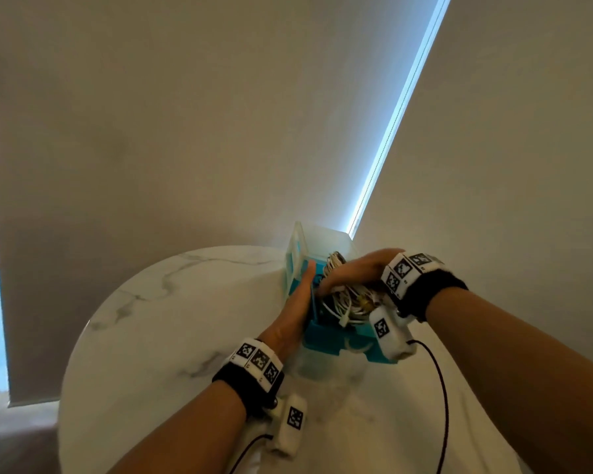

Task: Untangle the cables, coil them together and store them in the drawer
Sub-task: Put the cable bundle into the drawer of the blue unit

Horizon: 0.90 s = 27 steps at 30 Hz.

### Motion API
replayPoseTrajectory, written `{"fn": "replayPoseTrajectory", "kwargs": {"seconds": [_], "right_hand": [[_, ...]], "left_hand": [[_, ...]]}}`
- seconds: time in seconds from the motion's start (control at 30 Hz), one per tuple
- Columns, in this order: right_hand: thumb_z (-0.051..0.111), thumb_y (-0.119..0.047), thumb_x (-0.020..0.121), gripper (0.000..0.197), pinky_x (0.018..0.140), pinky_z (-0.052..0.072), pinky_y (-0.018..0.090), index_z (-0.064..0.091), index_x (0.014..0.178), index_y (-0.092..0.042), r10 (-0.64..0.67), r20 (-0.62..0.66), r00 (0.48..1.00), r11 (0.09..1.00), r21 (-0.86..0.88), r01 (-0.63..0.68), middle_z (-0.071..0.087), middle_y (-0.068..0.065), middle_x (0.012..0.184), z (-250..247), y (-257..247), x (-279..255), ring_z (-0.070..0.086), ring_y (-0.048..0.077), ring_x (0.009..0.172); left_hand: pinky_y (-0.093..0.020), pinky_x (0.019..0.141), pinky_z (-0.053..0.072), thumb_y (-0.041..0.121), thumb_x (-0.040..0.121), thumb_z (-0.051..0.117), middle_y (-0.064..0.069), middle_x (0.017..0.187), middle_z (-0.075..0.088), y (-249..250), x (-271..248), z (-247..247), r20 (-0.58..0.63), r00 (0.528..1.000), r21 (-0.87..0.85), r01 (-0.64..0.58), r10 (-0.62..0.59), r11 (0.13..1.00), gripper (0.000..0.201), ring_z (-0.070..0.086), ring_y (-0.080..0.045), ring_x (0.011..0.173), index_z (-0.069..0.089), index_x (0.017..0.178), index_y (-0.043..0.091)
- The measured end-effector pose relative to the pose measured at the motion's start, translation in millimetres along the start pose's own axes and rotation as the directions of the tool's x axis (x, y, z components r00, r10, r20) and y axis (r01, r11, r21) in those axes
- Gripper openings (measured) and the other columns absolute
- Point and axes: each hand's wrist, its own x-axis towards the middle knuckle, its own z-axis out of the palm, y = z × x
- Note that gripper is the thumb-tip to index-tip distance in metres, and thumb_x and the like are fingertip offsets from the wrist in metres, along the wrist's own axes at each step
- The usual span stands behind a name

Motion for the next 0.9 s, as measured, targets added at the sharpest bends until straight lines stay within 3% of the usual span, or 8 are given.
{"fn": "replayPoseTrajectory", "kwargs": {"seconds": [0.1,0.23,0.4,0.53,0.67,0.73,0.8,0.9], "right_hand": [[0.076,-0.037,0.095,0.059,0.113,0.052,0.053,0.062,0.138,0.0,-0.07,0.059,0.996,0.976,0.211,0.056,0.069,0.026,0.137,-10,6,-2,0.068,0.043,0.125],[0.081,-0.041,0.089,0.077,0.117,0.047,0.056,0.055,0.15,-0.001,-0.135,0.063,0.989,0.926,0.363,0.103,0.065,0.025,0.144,-13,21,6,0.063,0.043,0.133],[0.076,-0.053,0.095,0.065,0.111,0.054,0.053,0.062,0.137,-0.006,-0.058,-0.043,0.997,0.962,0.264,0.068,0.074,0.019,0.132,-11,27,4,0.07,0.038,0.125],[0.057,-0.058,0.105,0.042,0.101,0.058,0.039,0.061,0.113,-0.017,-0.008,-0.169,0.986,0.994,-0.112,-0.011,0.074,0.012,0.123,-8,12,-14,0.071,0.027,0.116],[0.042,-0.055,0.112,0.05,0.069,0.054,0.025,0.054,0.128,-0.009,0.004,-0.162,0.987,0.953,-0.3,-0.053,0.072,0.012,0.111,-1,9,-28,0.067,0.02,0.085],[0.033,-0.049,0.116,0.05,0.067,0.06,0.022,0.059,0.123,-0.007,-0.022,-0.157,0.987,0.967,-0.254,-0.019,0.08,0.012,0.101,2,14,-26,0.075,0.018,0.078],[0.026,-0.054,0.115,0.054,0.047,0.049,0.013,0.058,0.098,-0.014,-0.019,-0.186,0.982,0.995,-0.103,0.0,0.072,0.002,0.065,1,20,-21,0.067,0.011,0.052],[0.016,-0.074,0.104,0.079,0.055,0.043,0.022,0.062,0.116,-0.01,0.052,-0.256,0.965,0.997,0.076,-0.034,0.06,0.006,0.082,-5,26,-8,0.053,0.017,0.065]], "left_hand": [[-0.046,0.096,0.062,0.071,0.103,0.045,-0.019,0.126,0.076,1,2,1,-0.017,1.0,-0.029,0.002,-0.002,1.0,0.07,0.074,-0.036,0.116,0.06,0.146,0.018],[-0.044,0.092,0.063,0.071,0.101,0.048,-0.02,0.127,0.075,2,-2,3,0.055,0.997,-0.092,0.06,-0.055,0.994,0.074,0.075,-0.035,0.114,0.063,0.144,0.013],[-0.042,0.08,0.065,0.056,0.101,0.06,-0.024,0.126,0.074,6,-8,2,0.111,0.993,-0.129,0.064,-0.049,0.99,0.063,0.077,-0.034,0.102,0.059,0.145,0.012],[-0.054,0.098,0.06,0.054,0.095,0.071,-0.024,0.126,0.074,1,-3,-3,0.078,0.995,-0.085,0.063,-0.056,0.994,0.065,0.074,-0.04,0.109,0.059,0.144,0.014],[-0.042,0.08,0.066,0.044,0.104,0.061,-0.019,0.108,0.08,1,-2,-1,0.089,0.995,-0.038,0.052,-0.049,0.998,0.045,0.079,-0.03,0.088,0.063,0.134,0.01],[-0.041,0.08,0.066,0.042,0.104,0.061,-0.019,0.105,0.08,1,-3,0,0.098,0.994,-0.03,0.046,-0.043,0.998,0.043,0.079,-0.03,0.087,0.064,0.133,0.01],[-0.045,0.09,0.064,0.044,0.102,0.063,-0.021,0.112,0.078,3,-6,2,0.11,0.993,-0.041,0.055,-0.05,0.998,0.046,0.078,-0.033,0.092,0.065,0.133,0.009],[-0.047,0.091,0.063,0.042,0.099,0.068,-0.021,0.116,0.077,2,-5,-1,0.135,0.988,-0.063,0.082,-0.072,0.995,0.052,0.077,-0.035,0.098,0.062,0.137,0.006]]}}
